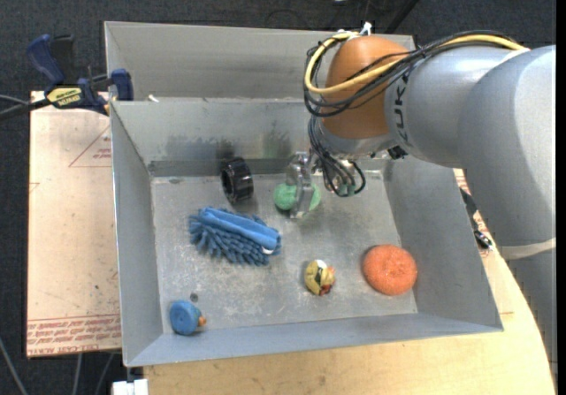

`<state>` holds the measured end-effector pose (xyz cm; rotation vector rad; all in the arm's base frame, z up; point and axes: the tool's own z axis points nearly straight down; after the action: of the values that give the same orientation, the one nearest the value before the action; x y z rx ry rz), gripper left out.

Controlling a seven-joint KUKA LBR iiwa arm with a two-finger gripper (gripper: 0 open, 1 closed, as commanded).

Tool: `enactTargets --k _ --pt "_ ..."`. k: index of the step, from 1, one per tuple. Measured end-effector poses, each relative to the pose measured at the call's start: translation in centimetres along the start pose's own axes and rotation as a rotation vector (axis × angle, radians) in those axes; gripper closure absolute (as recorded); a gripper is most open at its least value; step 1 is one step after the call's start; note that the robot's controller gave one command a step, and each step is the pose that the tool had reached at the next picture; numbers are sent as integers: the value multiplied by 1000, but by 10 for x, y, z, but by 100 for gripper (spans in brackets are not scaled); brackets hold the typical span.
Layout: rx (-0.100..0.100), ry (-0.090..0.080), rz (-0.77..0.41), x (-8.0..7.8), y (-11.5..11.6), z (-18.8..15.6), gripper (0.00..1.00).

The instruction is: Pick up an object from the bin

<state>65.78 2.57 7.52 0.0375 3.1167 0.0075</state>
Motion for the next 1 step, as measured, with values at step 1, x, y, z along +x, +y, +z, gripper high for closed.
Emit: enactTargets --k 1 --pt "0 0 0 0 0 0 100"
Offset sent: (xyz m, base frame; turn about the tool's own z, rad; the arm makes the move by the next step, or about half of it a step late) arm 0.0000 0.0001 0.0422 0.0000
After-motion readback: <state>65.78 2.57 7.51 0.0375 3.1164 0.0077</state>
